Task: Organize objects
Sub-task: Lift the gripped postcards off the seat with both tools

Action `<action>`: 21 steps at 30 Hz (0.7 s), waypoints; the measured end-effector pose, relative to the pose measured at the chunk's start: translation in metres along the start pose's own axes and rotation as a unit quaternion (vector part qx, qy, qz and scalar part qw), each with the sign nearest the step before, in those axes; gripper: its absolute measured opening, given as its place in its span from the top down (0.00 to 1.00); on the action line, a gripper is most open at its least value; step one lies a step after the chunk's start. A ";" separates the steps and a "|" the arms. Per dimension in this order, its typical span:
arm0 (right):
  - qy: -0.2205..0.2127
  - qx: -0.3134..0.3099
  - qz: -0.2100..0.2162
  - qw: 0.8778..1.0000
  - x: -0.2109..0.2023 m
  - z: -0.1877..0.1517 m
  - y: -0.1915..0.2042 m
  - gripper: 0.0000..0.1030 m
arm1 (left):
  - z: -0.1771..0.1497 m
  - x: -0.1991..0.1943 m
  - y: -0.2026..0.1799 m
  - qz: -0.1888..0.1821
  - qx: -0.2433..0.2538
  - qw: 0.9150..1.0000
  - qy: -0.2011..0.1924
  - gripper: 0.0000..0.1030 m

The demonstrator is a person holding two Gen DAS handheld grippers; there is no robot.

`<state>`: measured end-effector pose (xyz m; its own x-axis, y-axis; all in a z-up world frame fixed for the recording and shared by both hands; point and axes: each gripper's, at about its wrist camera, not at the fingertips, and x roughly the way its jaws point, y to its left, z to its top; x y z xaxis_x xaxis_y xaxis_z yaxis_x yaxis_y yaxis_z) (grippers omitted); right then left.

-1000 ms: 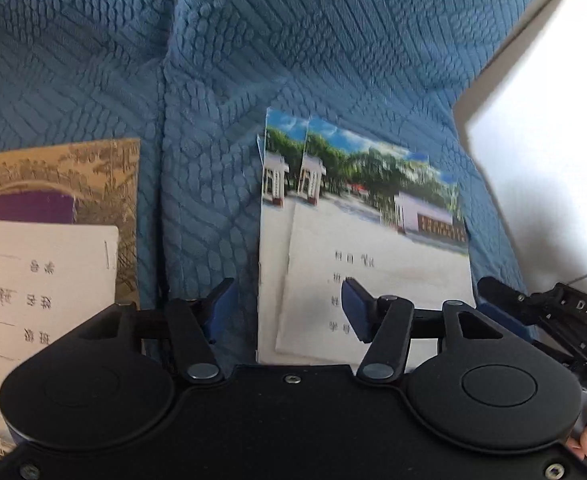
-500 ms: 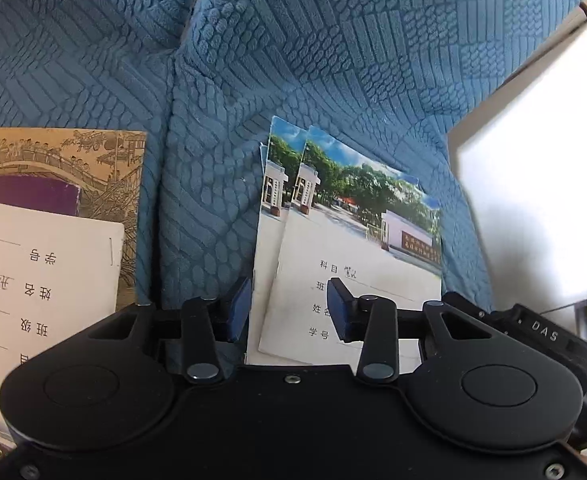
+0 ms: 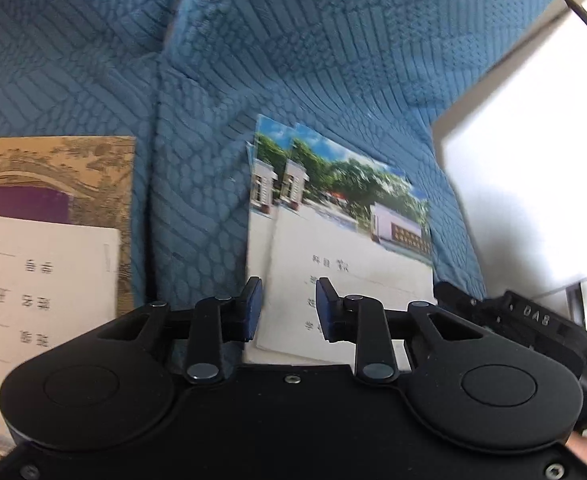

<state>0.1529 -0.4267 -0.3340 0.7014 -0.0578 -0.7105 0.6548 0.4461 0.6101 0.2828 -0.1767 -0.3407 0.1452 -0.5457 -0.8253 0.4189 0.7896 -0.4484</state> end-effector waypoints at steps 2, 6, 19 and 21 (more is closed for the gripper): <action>-0.001 0.003 0.001 1.000 0.000 0.000 0.000 0.69 | -0.001 0.003 -0.005 0.013 0.016 1.000 0.002 0.75; 0.000 0.005 0.004 1.000 0.000 0.000 -0.001 0.69 | -0.001 0.005 -0.006 0.017 0.013 1.000 0.004 0.74; -0.001 -0.001 0.002 1.000 -0.001 0.001 0.001 0.69 | 0.010 0.007 0.006 -0.039 -0.062 0.997 0.032 0.56; -0.001 0.002 0.003 1.000 -0.001 0.001 0.001 0.70 | 0.013 0.004 0.010 -0.054 -0.076 0.995 0.033 0.57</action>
<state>0.1529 -0.4268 -0.3324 0.7060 -0.0577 -0.7058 0.6517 0.4430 0.6156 0.2992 -0.1750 -0.3439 0.0461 -0.6146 -0.7875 0.2877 0.7631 -0.5788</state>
